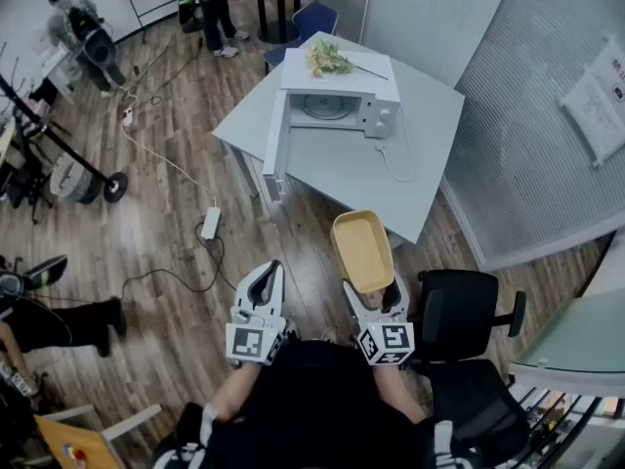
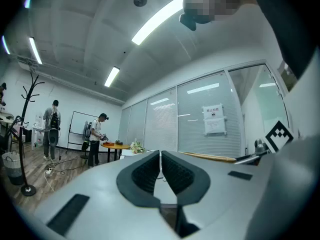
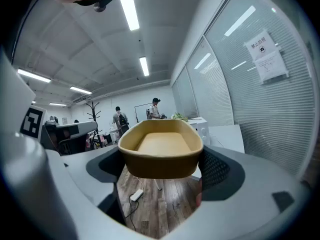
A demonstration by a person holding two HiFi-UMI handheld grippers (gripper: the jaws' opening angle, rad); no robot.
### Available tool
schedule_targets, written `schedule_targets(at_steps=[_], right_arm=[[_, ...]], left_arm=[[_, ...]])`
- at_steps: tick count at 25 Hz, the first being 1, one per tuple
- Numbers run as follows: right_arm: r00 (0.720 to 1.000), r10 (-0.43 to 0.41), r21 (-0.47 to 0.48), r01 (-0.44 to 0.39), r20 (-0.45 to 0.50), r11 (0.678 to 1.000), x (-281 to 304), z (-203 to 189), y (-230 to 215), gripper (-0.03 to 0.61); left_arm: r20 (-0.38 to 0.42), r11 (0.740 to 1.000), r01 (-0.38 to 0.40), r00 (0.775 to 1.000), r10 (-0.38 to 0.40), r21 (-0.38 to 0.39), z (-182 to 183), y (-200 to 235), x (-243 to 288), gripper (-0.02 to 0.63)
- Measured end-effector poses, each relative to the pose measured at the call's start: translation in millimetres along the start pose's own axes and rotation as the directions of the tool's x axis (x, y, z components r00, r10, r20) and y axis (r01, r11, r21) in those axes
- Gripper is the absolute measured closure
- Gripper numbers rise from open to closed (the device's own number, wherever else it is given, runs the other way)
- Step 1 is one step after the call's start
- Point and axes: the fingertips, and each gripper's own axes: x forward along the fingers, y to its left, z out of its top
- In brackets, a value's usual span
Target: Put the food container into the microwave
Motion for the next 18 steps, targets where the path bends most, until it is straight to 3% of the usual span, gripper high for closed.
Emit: schedule_targets(at_steps=[11,18], right_arm=[[1.0,0.008,0.003,-0.008,0.014,1.0,5,2,6,0.106],[0.999,-0.036,0.051,0.034,0.022,0.998,16,7,9,0.104]], left_arm=[[0.005,1.0,-0.004,1.0,0.004,-0.006,5,9,2,0.583],[0.008,0.999,0.014,1.0,-0.013,-0.029,7,23,2,0.583]])
